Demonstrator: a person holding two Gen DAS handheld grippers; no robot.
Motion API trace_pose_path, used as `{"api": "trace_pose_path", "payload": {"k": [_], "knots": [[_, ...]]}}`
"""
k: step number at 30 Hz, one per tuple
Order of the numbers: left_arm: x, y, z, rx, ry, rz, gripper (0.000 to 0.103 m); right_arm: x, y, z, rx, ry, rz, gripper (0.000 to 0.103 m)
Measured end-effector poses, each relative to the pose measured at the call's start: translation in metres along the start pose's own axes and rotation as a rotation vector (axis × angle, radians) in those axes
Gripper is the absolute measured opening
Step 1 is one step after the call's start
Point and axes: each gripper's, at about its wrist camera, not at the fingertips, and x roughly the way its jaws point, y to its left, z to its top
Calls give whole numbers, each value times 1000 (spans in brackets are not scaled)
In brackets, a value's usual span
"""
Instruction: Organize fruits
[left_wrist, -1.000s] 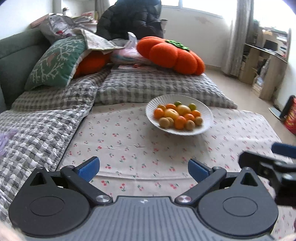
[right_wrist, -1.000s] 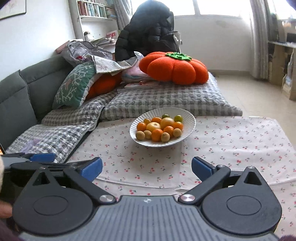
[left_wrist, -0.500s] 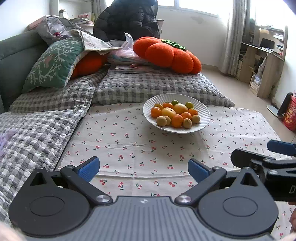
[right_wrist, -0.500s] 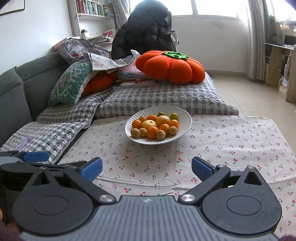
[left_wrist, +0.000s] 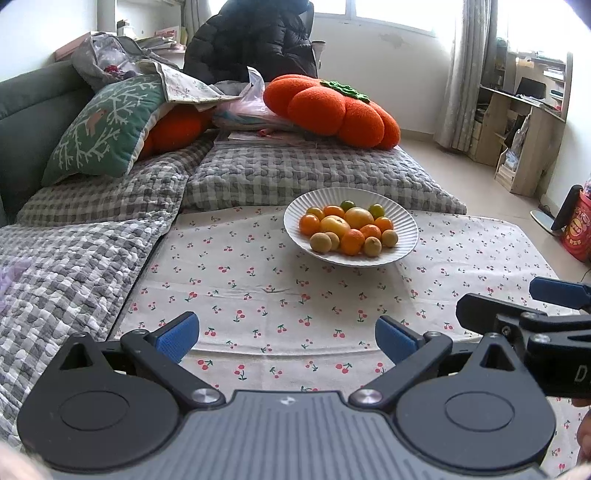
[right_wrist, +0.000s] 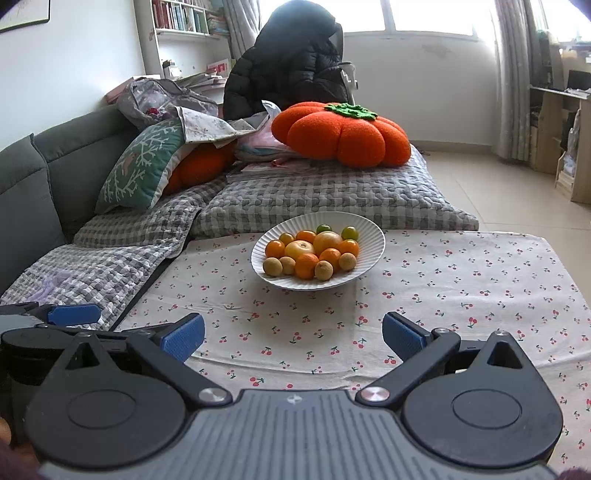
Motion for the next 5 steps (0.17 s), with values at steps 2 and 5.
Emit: {"api": "trace_pose_path", "payload": {"k": [2,5], "knots": [[1,0,0,0,1,0,95,0,0,0,0,0,0,103],[0,0,0,-3,3,-2,95,0,0,0,1,-1,2,103]]}}
